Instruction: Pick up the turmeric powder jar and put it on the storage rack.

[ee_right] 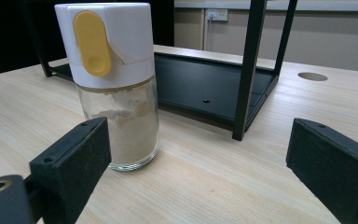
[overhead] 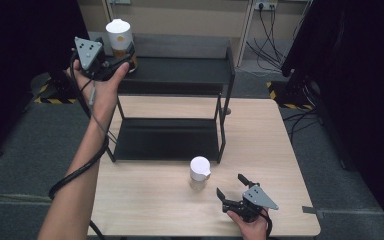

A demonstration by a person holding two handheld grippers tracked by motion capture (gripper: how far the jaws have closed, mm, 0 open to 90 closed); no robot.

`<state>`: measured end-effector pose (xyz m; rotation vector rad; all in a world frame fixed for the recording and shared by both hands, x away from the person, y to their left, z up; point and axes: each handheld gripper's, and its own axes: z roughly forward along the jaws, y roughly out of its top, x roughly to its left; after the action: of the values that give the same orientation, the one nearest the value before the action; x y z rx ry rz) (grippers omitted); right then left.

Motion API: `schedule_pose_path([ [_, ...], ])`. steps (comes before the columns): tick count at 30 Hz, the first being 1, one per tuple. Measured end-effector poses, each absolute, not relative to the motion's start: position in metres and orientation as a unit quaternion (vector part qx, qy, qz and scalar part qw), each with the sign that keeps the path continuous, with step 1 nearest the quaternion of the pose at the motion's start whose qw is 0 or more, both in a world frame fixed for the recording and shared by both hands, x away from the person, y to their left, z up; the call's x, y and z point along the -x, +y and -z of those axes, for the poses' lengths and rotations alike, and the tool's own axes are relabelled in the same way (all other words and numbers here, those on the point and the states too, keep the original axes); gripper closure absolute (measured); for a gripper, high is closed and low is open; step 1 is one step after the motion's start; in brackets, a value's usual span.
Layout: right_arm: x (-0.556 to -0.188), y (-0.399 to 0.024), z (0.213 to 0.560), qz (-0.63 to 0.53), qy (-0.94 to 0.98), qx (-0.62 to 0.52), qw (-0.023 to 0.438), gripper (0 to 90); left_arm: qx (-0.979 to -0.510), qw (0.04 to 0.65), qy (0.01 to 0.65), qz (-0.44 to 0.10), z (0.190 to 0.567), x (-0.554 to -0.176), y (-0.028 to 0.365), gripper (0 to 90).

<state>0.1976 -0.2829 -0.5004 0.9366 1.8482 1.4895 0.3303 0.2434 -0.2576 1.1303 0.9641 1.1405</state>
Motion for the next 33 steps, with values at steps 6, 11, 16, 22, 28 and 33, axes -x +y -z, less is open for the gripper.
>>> schedule_pose_path([
  [6,-0.198,-0.282,0.5,-0.557,0.694,-0.352,0.291,7.0,-0.486,0.597,0.405,-0.494,0.265,-0.32,0.244,12.7],
  [11,-0.197,-0.282,0.5,-0.557,0.693,-0.351,0.293,6.9,-0.479,0.605,0.403,-0.492,0.274,-0.315,0.245,12.7],
  [16,-0.197,-0.282,0.5,-0.557,0.694,-0.351,0.292,6.9,-0.482,0.607,0.399,-0.489,0.284,-0.31,0.246,12.7],
  [22,-0.197,-0.282,0.5,-0.556,0.695,-0.35,0.292,6.9,-0.486,0.607,0.399,-0.486,0.294,-0.303,0.243,12.6],
  [28,-0.197,-0.282,0.5,-0.557,0.694,-0.35,0.292,6.9,-0.488,0.609,0.398,-0.482,0.302,-0.298,0.242,12.6],
  [33,-0.197,-0.282,0.5,-0.557,0.694,-0.35,0.292,7.0,-0.492,0.609,0.396,-0.48,0.312,-0.291,0.24,12.6],
])
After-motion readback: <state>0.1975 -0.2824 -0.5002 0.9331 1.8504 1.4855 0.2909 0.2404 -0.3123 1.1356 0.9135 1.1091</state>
